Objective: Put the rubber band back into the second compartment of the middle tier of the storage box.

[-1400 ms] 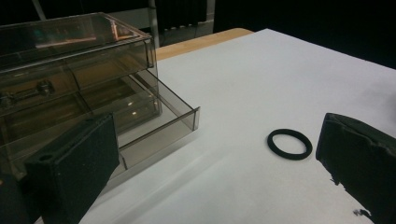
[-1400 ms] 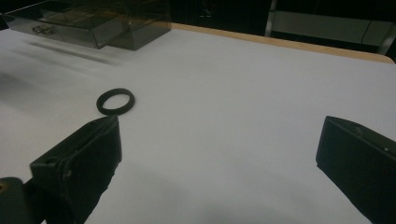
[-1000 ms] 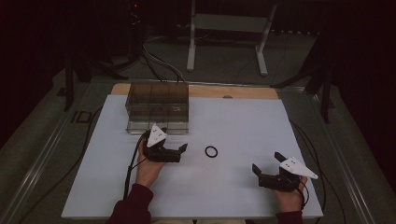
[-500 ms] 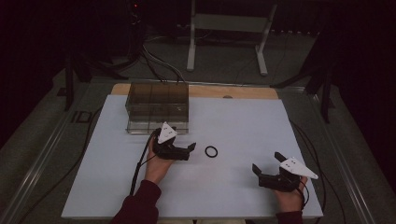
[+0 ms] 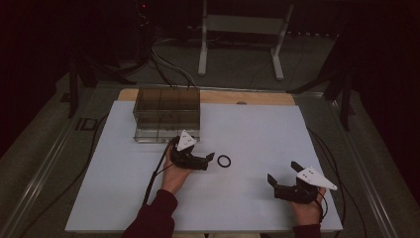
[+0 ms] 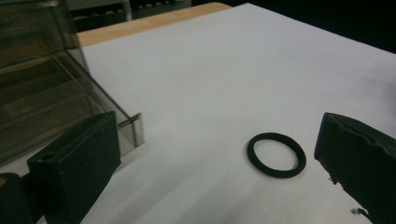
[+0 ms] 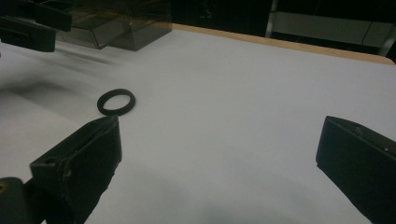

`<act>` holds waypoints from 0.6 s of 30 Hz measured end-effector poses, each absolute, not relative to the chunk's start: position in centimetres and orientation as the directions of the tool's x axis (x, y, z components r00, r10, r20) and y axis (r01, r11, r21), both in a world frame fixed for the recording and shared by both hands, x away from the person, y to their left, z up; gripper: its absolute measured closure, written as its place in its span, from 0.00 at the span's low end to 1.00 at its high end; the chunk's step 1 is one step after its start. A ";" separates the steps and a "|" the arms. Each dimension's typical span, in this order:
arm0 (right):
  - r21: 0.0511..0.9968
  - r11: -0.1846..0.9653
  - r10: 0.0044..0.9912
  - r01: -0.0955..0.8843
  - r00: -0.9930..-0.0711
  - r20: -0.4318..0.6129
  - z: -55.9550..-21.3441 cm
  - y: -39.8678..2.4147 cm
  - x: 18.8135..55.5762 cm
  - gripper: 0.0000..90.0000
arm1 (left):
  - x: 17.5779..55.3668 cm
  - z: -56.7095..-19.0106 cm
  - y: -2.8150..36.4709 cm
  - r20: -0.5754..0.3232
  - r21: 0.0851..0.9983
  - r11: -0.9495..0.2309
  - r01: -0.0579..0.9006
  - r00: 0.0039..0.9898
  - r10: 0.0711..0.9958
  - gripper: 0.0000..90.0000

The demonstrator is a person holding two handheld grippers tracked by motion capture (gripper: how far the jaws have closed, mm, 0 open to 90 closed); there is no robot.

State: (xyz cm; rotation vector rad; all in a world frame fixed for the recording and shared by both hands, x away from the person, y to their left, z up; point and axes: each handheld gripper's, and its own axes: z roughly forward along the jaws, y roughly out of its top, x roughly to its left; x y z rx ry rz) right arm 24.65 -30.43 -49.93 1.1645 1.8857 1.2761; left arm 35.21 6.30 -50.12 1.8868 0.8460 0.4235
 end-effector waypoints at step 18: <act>0.927 0.164 0.889 0.339 -0.458 0.010 -49.9 -30.4 24.7 0.01 | 35.9 -51.3 3.7 -0.098 0.830 -0.344 0.439 0.722 0.684 0.11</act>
